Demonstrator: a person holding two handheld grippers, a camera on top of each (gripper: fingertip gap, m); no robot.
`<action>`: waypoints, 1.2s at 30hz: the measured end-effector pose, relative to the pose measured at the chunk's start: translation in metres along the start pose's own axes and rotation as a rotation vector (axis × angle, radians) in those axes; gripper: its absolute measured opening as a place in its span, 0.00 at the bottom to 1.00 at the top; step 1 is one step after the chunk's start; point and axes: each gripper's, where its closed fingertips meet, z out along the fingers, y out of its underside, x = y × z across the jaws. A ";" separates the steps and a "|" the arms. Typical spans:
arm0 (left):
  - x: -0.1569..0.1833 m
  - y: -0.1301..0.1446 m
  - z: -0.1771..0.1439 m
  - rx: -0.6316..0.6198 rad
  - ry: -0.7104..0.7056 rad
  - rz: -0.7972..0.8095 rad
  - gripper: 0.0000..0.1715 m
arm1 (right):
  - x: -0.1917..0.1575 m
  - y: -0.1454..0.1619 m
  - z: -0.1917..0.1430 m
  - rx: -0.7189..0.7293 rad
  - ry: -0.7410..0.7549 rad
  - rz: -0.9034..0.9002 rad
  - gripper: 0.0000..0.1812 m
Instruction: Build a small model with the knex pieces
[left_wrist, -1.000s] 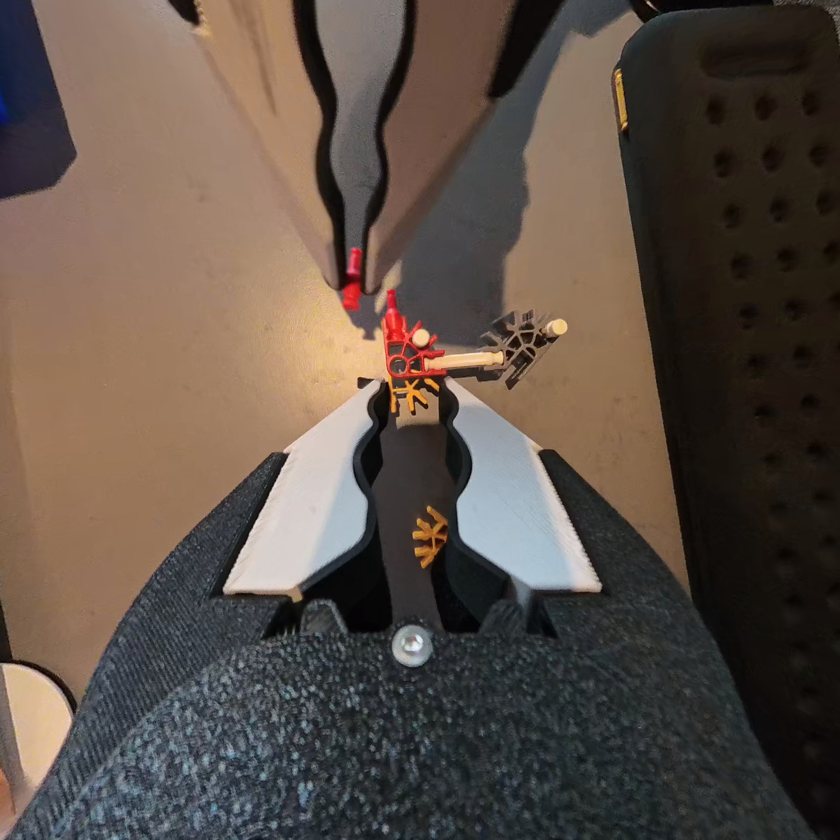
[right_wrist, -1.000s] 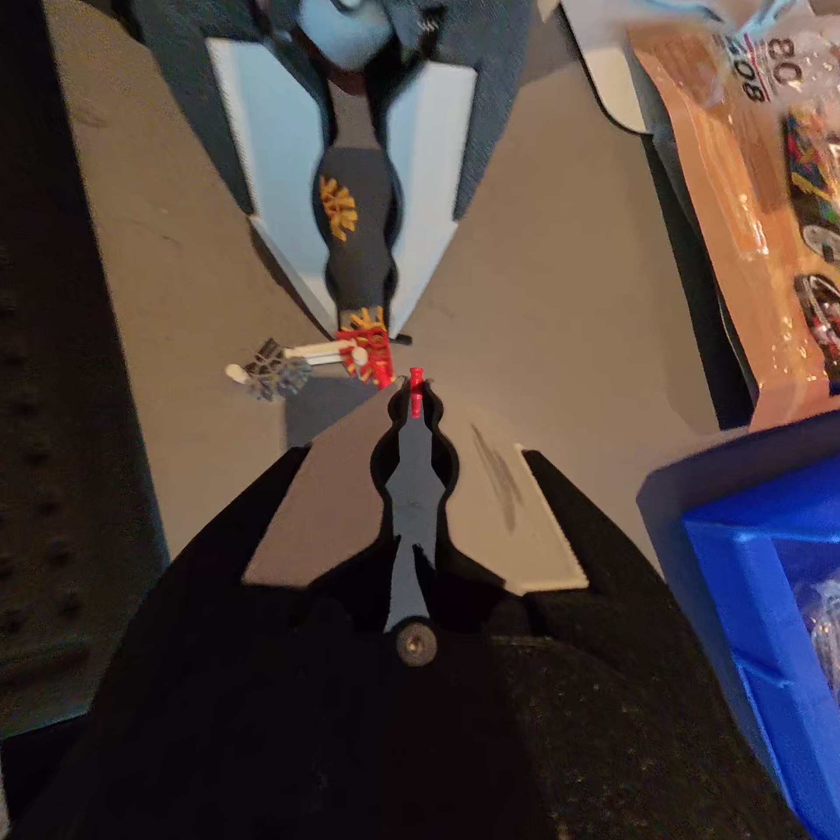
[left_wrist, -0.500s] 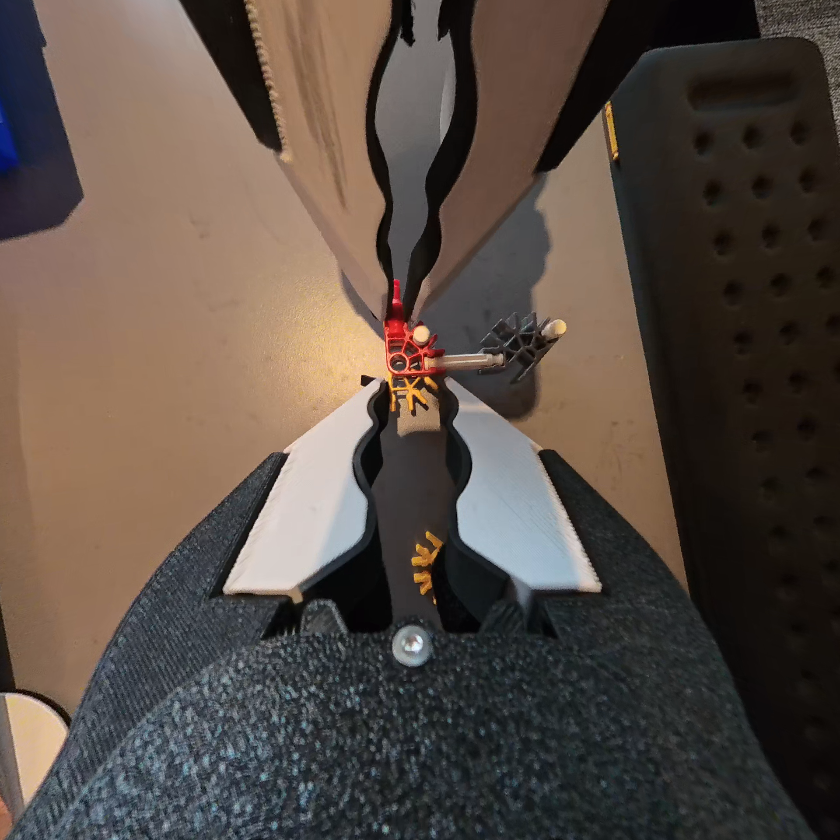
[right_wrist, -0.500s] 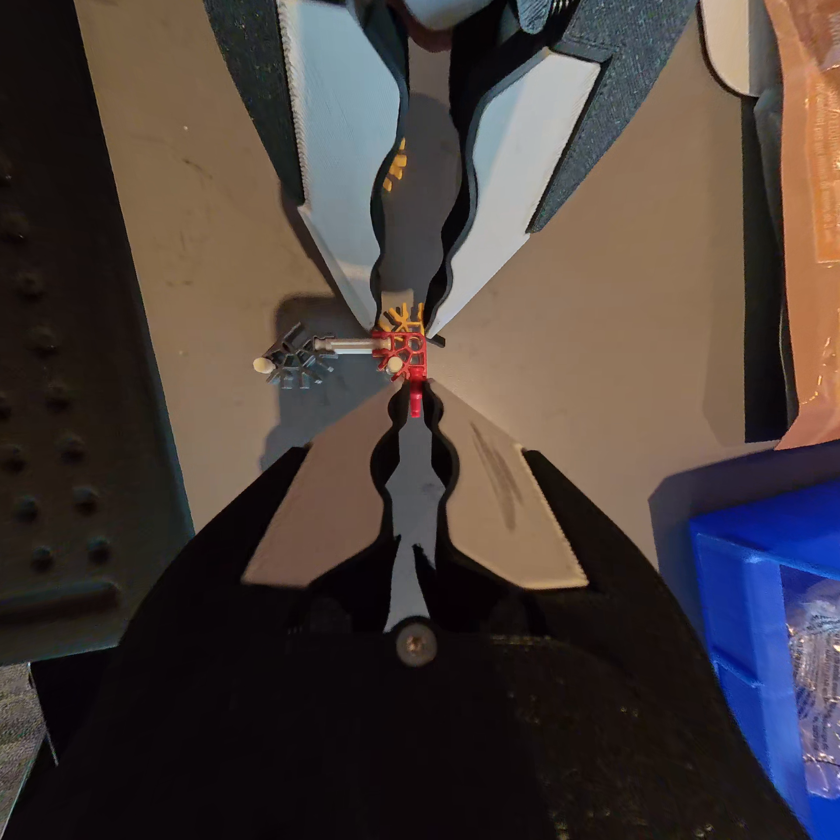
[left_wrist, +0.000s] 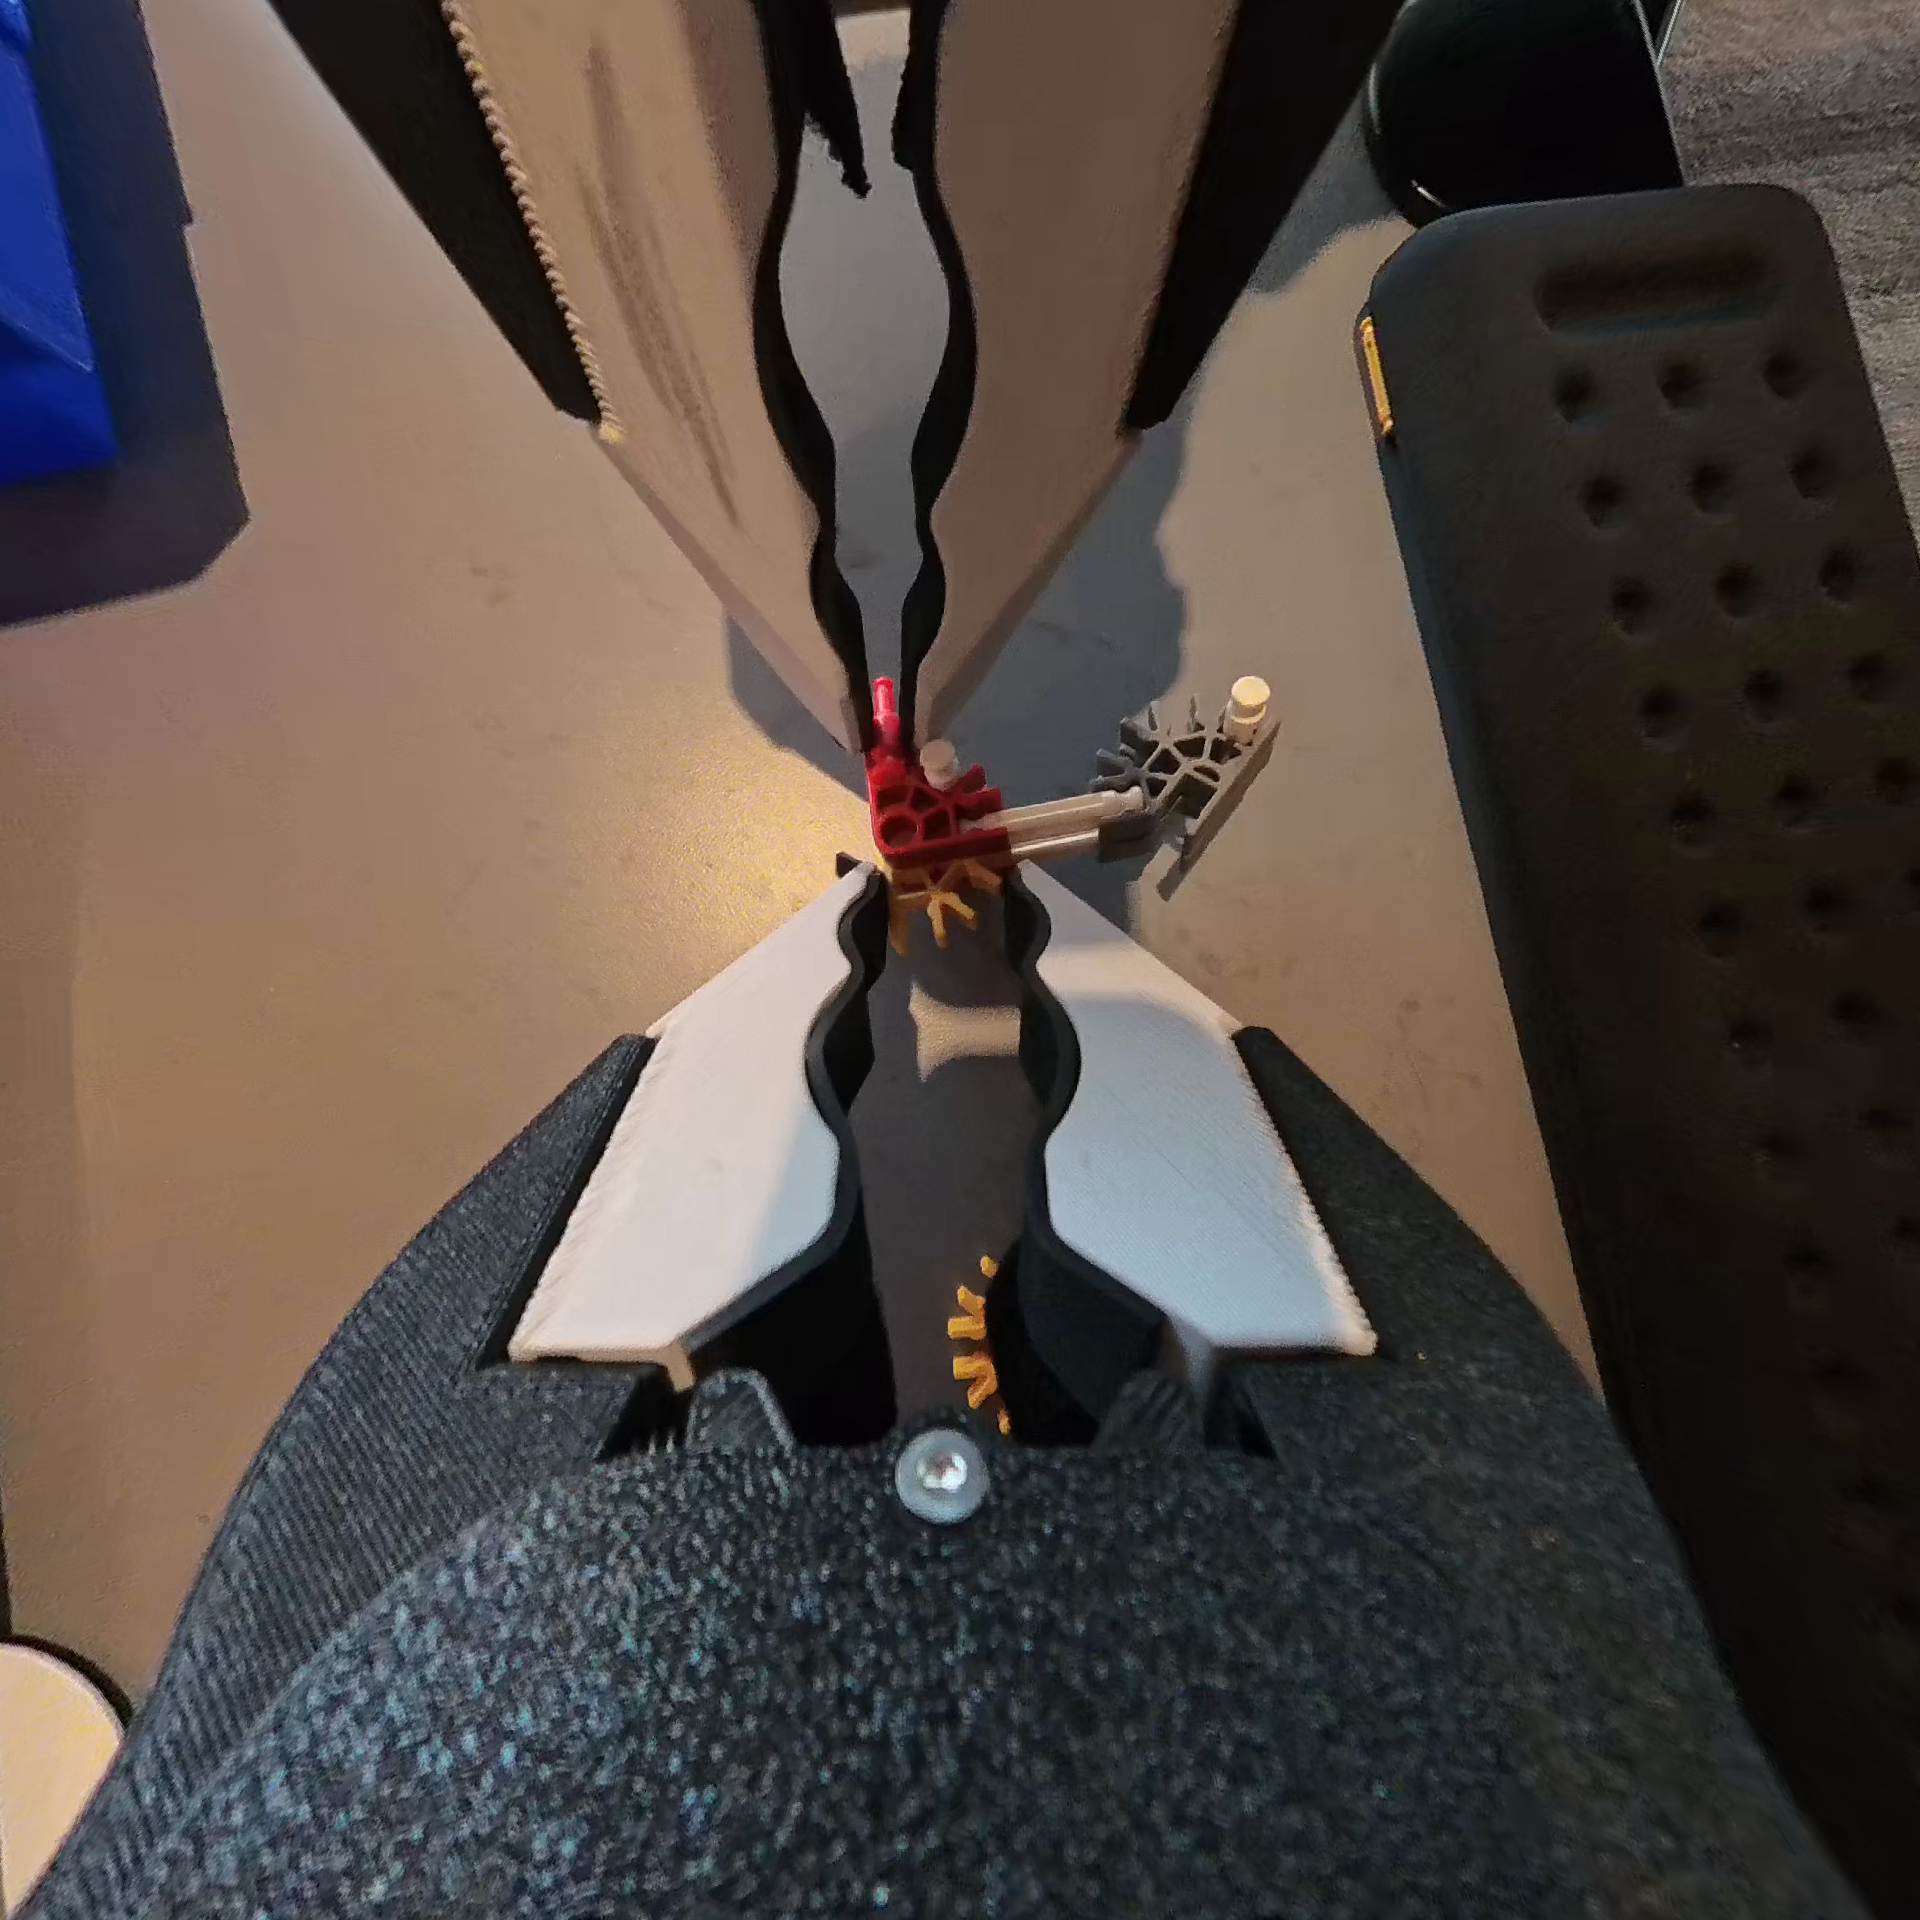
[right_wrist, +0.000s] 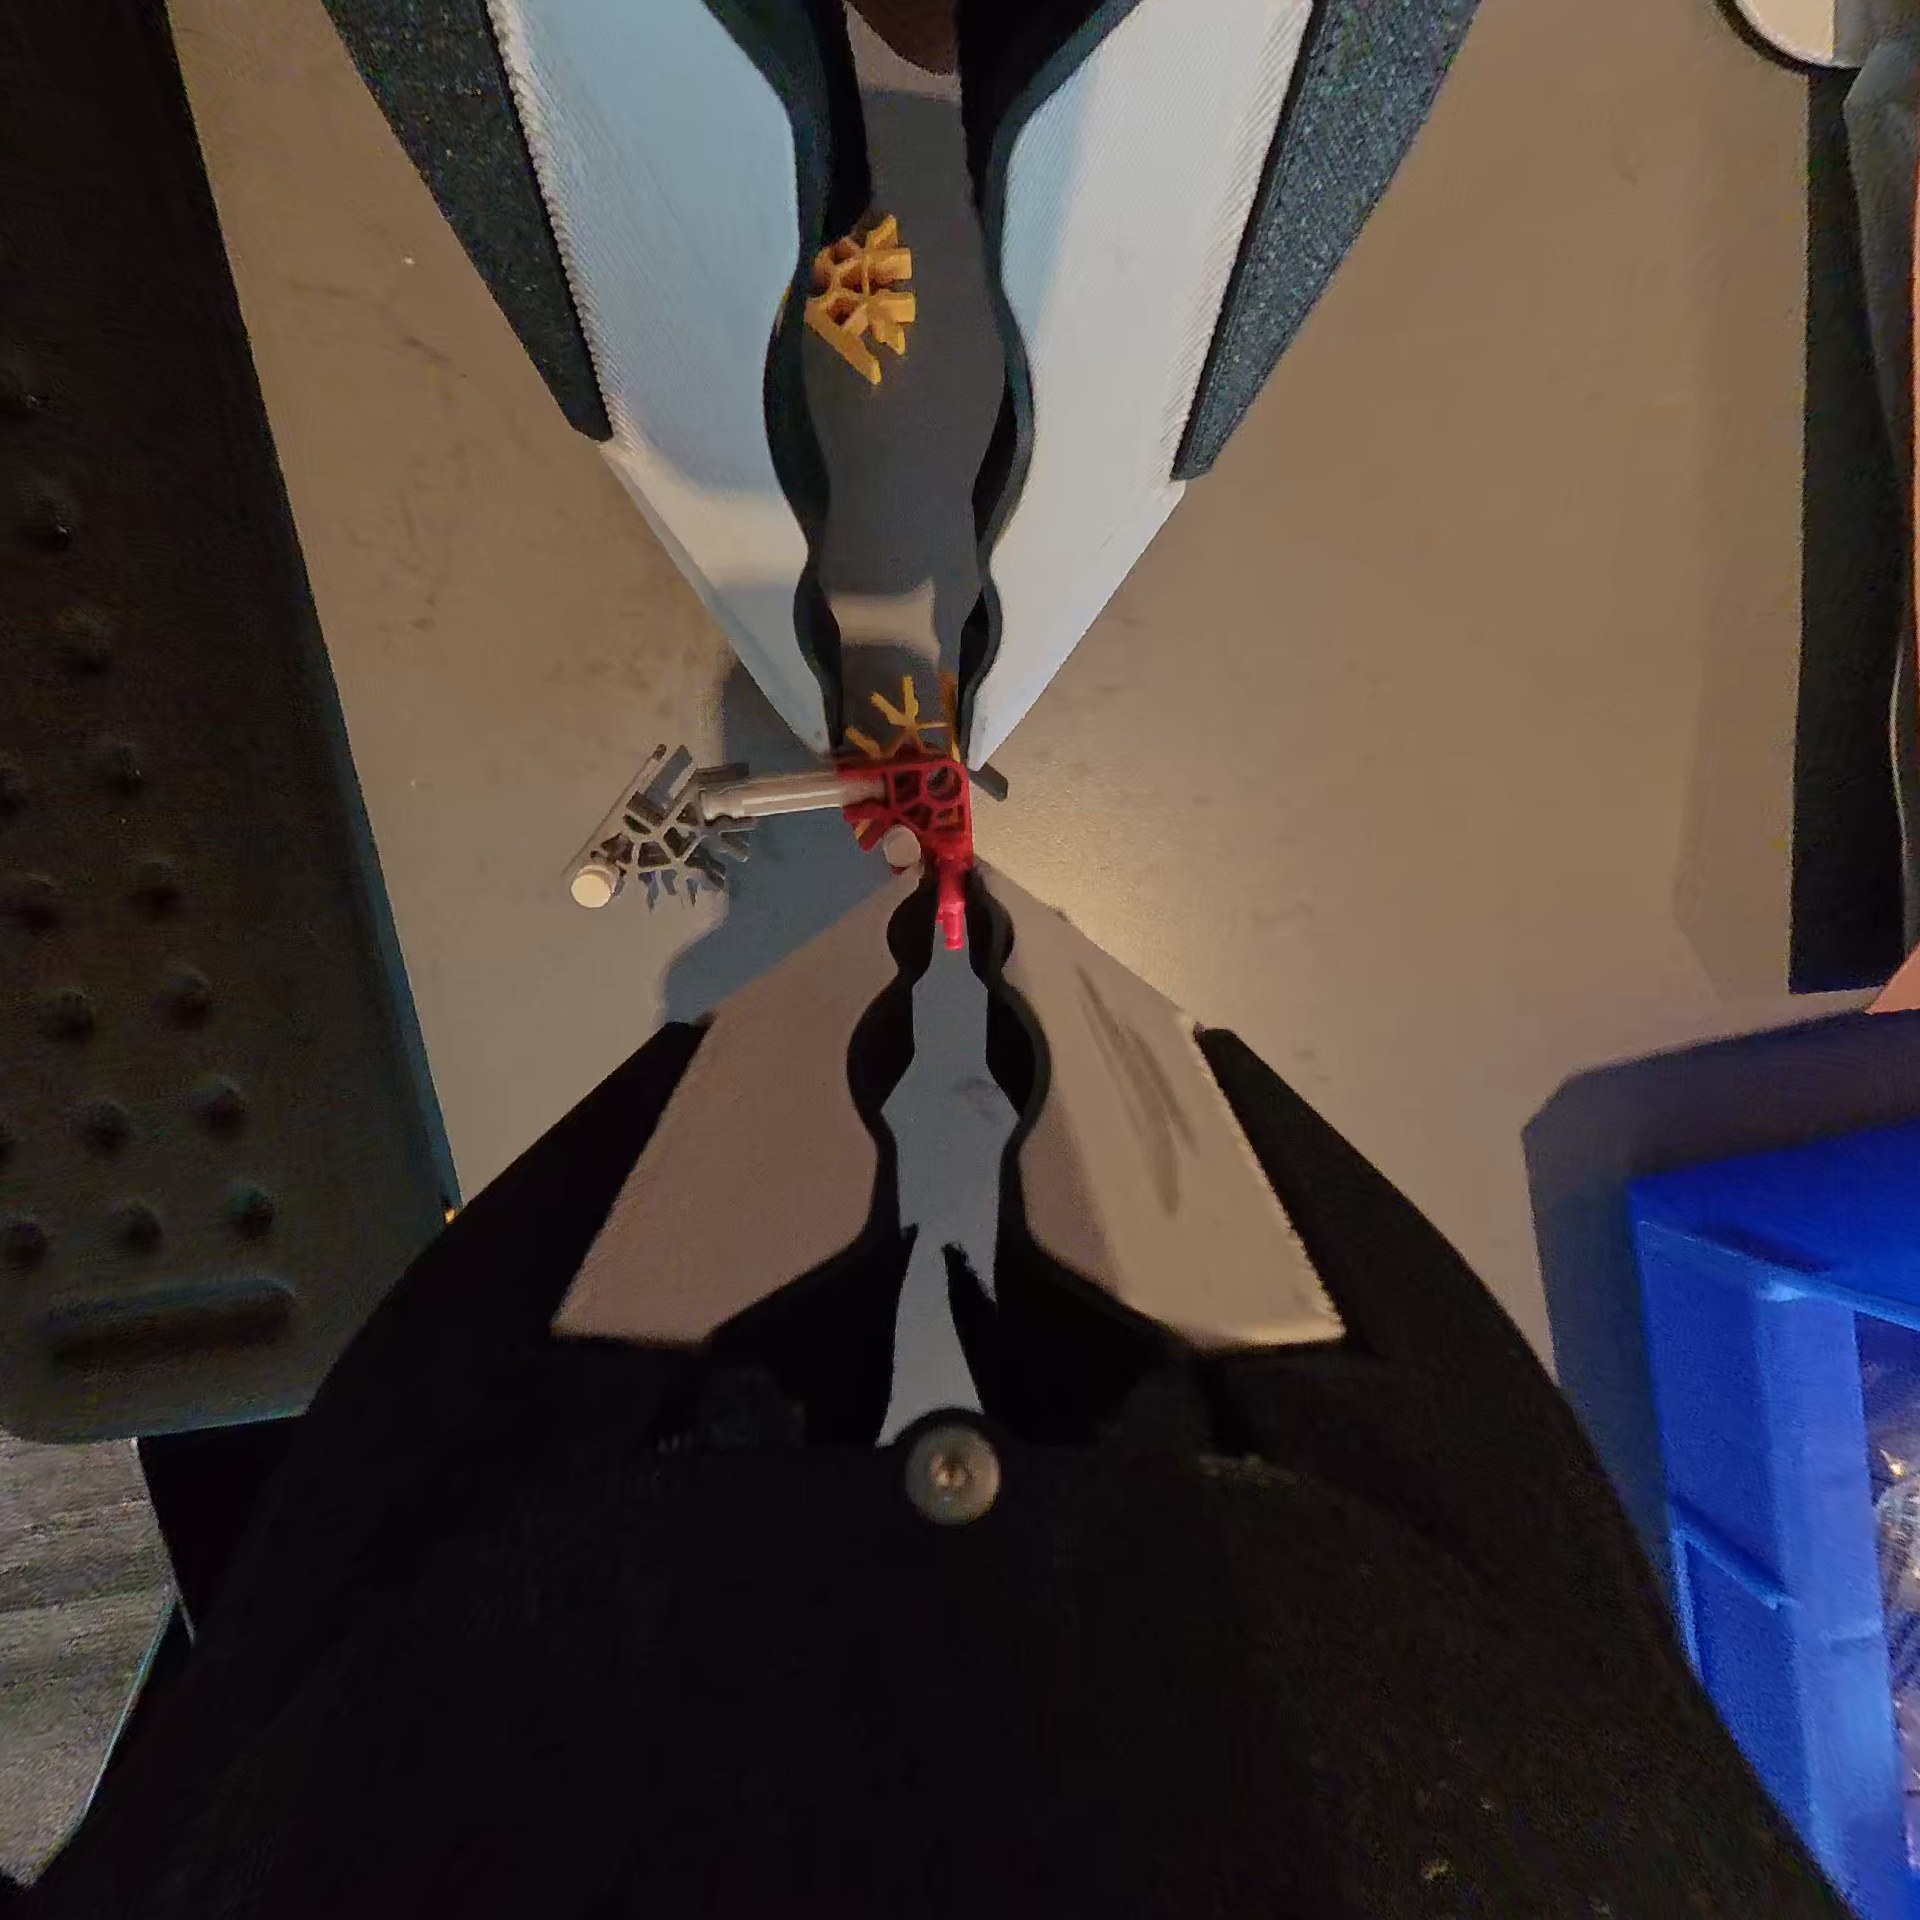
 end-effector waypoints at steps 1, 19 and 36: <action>0.001 0.000 0.000 0.006 0.003 0.004 0.12 | -0.001 0.000 0.000 0.002 -0.012 0.003 0.02; 0.011 0.012 0.007 0.061 -0.038 0.056 0.12 | -0.011 -0.007 0.005 -0.083 -0.061 -0.031 0.02; 0.011 0.003 0.005 0.134 -0.367 0.420 0.17 | -0.014 -0.006 0.017 -0.037 -0.063 -0.009 0.02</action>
